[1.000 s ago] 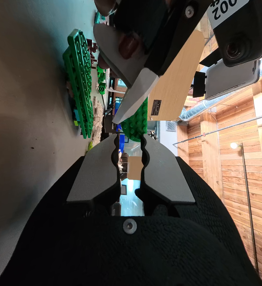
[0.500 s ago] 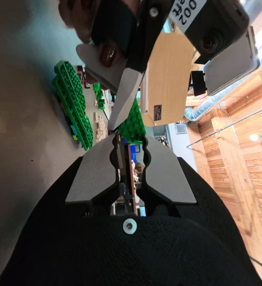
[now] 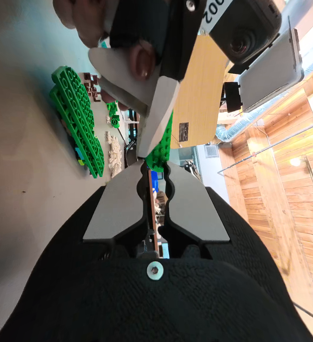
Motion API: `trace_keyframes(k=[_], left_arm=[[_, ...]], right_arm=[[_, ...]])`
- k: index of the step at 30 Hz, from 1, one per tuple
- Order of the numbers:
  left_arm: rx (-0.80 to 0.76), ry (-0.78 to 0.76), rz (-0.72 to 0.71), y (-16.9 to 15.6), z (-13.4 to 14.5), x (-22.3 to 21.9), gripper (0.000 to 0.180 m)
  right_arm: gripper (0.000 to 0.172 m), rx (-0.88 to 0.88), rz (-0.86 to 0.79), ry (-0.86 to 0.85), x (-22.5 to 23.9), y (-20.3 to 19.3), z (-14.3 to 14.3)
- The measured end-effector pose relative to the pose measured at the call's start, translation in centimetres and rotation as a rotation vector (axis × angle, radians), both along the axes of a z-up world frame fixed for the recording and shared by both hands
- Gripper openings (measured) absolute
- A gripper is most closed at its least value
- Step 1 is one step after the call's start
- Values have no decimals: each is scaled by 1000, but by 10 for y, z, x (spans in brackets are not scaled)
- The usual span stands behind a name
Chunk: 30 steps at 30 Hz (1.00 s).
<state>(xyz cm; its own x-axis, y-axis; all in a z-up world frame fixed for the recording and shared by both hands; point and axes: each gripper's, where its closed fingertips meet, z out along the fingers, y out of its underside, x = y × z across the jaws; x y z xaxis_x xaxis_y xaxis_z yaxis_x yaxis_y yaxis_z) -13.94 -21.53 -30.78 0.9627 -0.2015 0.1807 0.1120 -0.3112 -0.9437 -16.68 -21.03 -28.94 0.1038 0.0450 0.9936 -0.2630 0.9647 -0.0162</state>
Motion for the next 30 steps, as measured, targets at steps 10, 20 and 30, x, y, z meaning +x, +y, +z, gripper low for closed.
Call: trace_keyframes(k=[10,20,30], left_arm=[[61,-107,32,0,10,-7,12],[59,-36,59,-1,12,-10,8],[36,93,98,-1,9,-14,7]], right_arm=[[15,25,41,4,6,-8,0],[17,-130,69,-117,6,-8,2],[17,-299,106,-264,7,-8,-2]])
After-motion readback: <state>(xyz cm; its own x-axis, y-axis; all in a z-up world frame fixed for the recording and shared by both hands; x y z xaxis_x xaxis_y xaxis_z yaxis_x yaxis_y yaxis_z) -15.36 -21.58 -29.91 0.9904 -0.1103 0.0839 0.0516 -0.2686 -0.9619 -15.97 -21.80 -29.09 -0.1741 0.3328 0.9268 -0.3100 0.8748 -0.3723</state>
